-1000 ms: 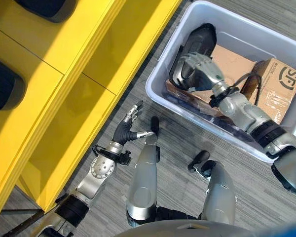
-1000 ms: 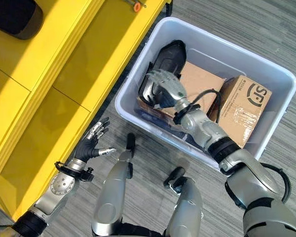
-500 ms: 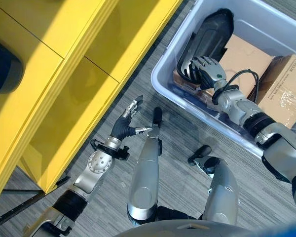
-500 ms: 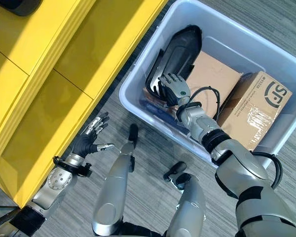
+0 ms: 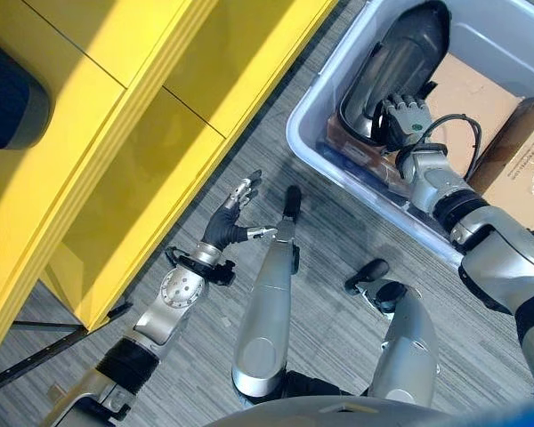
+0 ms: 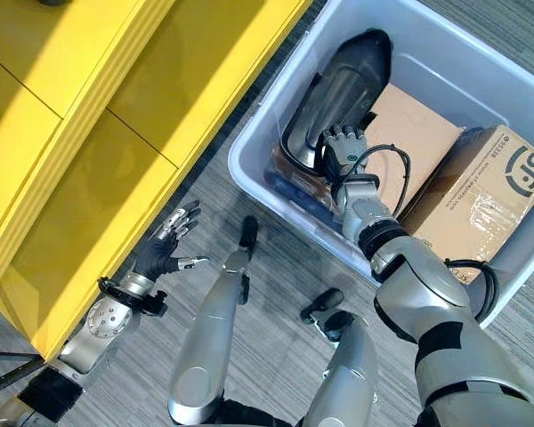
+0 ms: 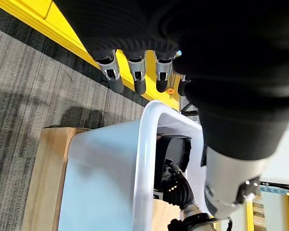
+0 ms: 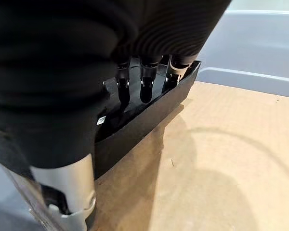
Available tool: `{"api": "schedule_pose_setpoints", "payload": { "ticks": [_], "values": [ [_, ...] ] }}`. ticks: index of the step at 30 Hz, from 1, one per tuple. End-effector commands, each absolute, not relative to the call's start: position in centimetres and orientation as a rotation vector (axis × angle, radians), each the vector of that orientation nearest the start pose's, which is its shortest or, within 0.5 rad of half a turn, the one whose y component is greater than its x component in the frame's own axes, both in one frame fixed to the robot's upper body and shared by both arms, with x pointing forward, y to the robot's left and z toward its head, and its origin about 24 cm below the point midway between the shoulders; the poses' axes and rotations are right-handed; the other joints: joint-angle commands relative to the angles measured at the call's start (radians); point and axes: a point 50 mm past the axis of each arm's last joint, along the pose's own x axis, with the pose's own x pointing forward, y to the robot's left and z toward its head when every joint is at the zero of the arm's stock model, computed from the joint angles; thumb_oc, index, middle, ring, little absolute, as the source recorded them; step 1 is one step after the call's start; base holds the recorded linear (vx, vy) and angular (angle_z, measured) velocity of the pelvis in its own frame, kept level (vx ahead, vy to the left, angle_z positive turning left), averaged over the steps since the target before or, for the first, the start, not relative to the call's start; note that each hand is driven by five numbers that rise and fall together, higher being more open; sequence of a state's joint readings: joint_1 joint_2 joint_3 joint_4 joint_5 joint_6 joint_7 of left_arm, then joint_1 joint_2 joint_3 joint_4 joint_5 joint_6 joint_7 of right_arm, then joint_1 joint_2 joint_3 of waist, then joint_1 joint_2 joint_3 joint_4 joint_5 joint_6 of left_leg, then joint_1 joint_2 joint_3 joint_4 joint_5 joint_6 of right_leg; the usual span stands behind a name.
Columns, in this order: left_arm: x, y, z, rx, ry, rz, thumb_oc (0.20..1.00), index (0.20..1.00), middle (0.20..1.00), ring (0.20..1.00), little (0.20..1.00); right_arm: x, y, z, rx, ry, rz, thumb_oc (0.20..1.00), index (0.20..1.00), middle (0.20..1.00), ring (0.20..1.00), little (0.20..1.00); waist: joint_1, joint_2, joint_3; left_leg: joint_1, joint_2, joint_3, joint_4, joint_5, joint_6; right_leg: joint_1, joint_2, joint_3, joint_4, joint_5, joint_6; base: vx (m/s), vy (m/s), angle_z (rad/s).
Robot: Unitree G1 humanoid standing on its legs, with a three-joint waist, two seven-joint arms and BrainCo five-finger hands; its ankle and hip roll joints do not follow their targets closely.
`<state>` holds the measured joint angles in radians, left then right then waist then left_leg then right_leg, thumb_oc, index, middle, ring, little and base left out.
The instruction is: Move parts from the plastic box to the shelf.
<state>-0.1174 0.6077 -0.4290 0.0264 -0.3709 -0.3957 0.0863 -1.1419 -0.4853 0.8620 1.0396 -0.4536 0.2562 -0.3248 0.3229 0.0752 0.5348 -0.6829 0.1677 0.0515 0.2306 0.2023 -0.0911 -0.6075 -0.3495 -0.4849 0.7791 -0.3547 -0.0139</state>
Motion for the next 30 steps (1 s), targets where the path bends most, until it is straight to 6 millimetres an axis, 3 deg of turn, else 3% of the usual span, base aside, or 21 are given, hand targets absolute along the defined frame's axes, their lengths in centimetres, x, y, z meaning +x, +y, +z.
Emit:
{"api": "schedule_pose_setpoints", "payload": {
  "ticks": [1,8,24,28,30],
  "values": [
    [24.6,14.9,9.5,0.137,-0.368,-0.401,1.000,1.000,1.000,1.000,1.000,40.8,-23.9,16.3,-1.446,0.192,-0.359,1.000,1.000,1.000,1.000,1.000,0.002,0.032,-0.015,0.028,-0.001,0.010,0.063,-0.148,0.031,0.023,0.028,0.055,-0.086,0.156,0.074,-0.01,0.031,-0.02],
    [24.3,15.6,9.6,0.139,-0.366,-0.356,1.000,1.000,1.000,1.000,1.000,40.0,-23.4,14.4,-1.347,0.142,-0.326,1.000,1.000,1.000,1.000,1.000,-0.041,0.010,-0.015,0.046,0.017,0.039,0.062,-0.156,0.028,0.026,0.039,0.080,-0.112,0.168,0.077,-0.01,0.036,-0.07],
    [23.8,16.9,9.7,0.142,-0.361,-0.254,1.000,1.000,1.000,1.000,1.000,36.4,-21.5,13.4,-1.244,-0.037,-0.240,1.000,1.000,1.000,1.000,1.000,-0.143,-0.037,-0.015,0.111,0.033,0.092,0.081,-0.184,0.025,0.058,0.067,0.149,-0.147,0.173,0.086,0.00,0.028,-0.13],
    [24.0,16.6,9.8,0.161,-0.386,-0.250,1.000,1.000,1.000,1.000,1.000,36.0,-20.5,14.1,-1.237,-0.226,-0.268,1.000,1.000,1.000,1.000,1.000,-0.152,-0.036,-0.015,0.116,0.034,0.097,0.086,-0.189,0.027,0.062,0.068,0.154,-0.151,0.175,0.089,0.00,-0.007,-0.07],
    [24.1,16.5,10.2,0.149,-0.426,-0.204,1.000,1.000,1.000,1.000,1.000,36.0,-19.1,15.8,-1.257,-0.420,-0.257,1.000,1.000,1.000,1.000,1.000,-0.153,-0.029,-0.015,0.118,0.031,0.097,0.088,-0.189,0.027,0.064,0.066,0.156,-0.151,0.174,0.089,-0.01,0.008,-0.07]
  ]
}}
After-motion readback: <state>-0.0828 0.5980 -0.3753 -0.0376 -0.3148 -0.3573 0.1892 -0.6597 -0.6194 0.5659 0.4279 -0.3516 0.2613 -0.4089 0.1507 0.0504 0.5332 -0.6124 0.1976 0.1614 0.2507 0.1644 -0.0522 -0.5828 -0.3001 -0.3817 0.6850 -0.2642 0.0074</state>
